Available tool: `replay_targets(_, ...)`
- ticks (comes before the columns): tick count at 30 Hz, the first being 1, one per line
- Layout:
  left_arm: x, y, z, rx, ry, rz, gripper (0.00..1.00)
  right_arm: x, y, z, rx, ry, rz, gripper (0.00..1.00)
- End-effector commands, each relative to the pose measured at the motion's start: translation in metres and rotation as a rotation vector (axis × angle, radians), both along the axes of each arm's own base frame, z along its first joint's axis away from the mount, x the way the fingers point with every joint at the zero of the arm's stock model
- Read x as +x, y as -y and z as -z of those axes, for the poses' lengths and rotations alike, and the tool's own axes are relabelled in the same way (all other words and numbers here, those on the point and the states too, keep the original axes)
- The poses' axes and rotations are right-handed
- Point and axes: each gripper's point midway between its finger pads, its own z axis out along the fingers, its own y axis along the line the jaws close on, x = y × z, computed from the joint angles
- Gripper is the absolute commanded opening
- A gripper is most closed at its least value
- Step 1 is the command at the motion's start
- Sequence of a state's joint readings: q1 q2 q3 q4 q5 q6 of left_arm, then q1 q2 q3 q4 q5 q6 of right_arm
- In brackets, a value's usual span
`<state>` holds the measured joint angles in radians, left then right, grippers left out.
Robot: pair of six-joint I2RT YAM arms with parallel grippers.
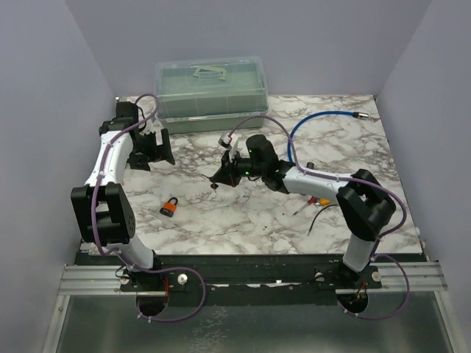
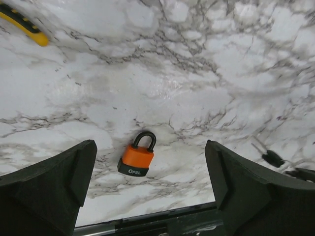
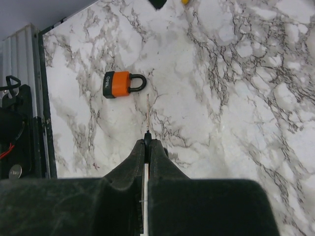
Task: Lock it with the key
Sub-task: Place the key at the center of the board.
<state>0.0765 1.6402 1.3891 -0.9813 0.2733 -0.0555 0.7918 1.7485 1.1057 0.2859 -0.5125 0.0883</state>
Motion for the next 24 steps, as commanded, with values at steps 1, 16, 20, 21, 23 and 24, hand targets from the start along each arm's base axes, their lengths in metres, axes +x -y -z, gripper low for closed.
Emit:
replay_targets(1,0.033,-0.001,-0.053,-0.133,0.188,-0.147,0.99,-0.005,-0.03,0.006,0.028,-0.029,-0.124,0.0)
replay_targets(16,0.056,-0.047,-0.079,-0.2,0.313,-0.278,0.99,-0.086,-0.106,0.053,0.022,0.116,-0.599,0.0)
replay_targets(20,0.06,-0.05,-0.086,-0.192,0.333,-0.267,0.99,-0.081,-0.112,0.089,-0.019,0.144,-0.62,0.0)
replay_targets(21,0.06,-0.049,-0.086,-0.192,0.334,-0.267,0.99,-0.08,-0.112,0.096,-0.028,0.148,-0.621,0.0)
replay_targets(23,0.059,-0.049,-0.086,-0.193,0.334,-0.265,0.99,-0.079,-0.112,0.103,-0.036,0.157,-0.618,0.0)
replay_targets(24,0.058,-0.048,-0.085,-0.195,0.333,-0.264,0.99,-0.078,-0.111,0.105,-0.039,0.162,-0.613,0.0)
